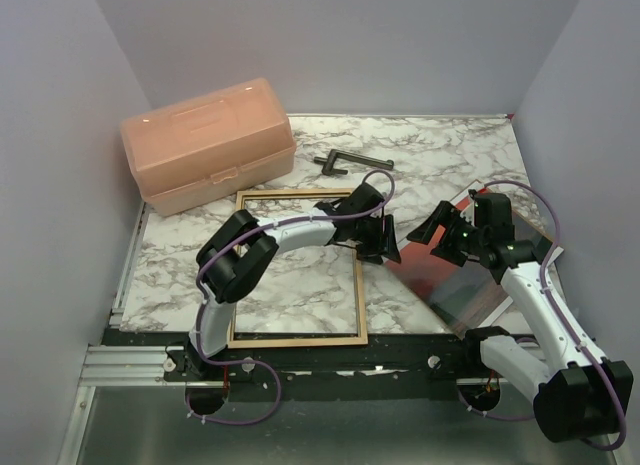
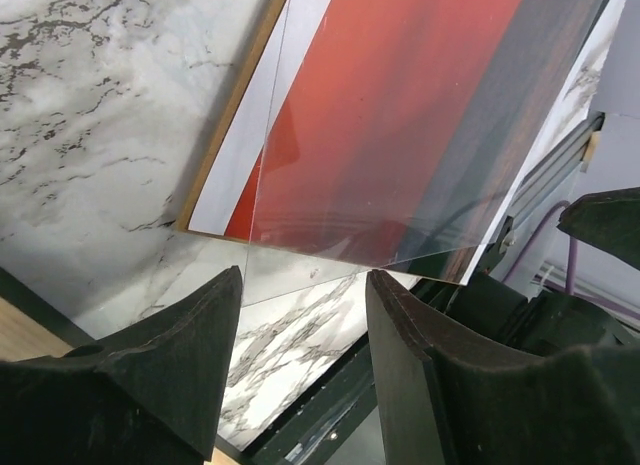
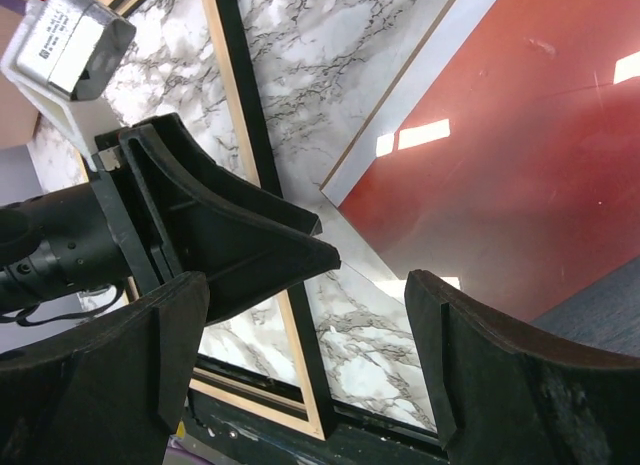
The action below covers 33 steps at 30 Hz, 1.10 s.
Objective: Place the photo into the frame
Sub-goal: Pick up the photo frame item at the center of the board.
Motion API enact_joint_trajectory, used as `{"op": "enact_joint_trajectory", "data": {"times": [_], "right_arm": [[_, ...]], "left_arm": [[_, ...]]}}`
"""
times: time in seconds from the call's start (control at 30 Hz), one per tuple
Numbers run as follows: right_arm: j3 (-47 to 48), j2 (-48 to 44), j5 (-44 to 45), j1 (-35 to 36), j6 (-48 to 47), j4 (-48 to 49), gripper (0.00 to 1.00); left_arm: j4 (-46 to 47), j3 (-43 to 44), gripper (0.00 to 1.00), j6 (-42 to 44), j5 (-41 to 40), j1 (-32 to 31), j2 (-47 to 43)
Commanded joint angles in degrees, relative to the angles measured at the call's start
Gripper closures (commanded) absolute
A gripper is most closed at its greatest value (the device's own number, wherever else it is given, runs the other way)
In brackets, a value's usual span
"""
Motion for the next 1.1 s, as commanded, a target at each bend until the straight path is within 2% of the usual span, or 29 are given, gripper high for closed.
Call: {"op": "enact_joint_trajectory", "data": {"times": [0.0, 0.27, 0.57, 0.93, 1.07], "right_arm": [[1.72, -1.06, -1.00, -0.31, 0.26, -0.57, 0.13], [2.89, -1.81, -0.88, -0.33, 0.19, -1.14, 0.13], [3.34, -2.23, -1.11, -0.39, 0.21, -1.41, 0.13], [3.50, -2.43, -1.32, -0.38, 0.54, -1.41, 0.13], [3.50, -2.51, -1.42, -0.31, 0.63, -1.33, 0.13]], "left_arm": [[8.97, -2.96, 0.47, -3.18, 4.30, 0.88, -1.48], [22.68, -8.41, 0.54, -7.90, 7.35, 1.74, -0.73], [30.60, -9.55, 0.57, -10.30, 10.26, 1.72, 1.66], [34.23, -9.18, 0.58, -11.35, 13.11, 1.68, 3.95], [31.46, -7.48, 0.58, -10.75, 13.01, 1.60, 5.17]]}}
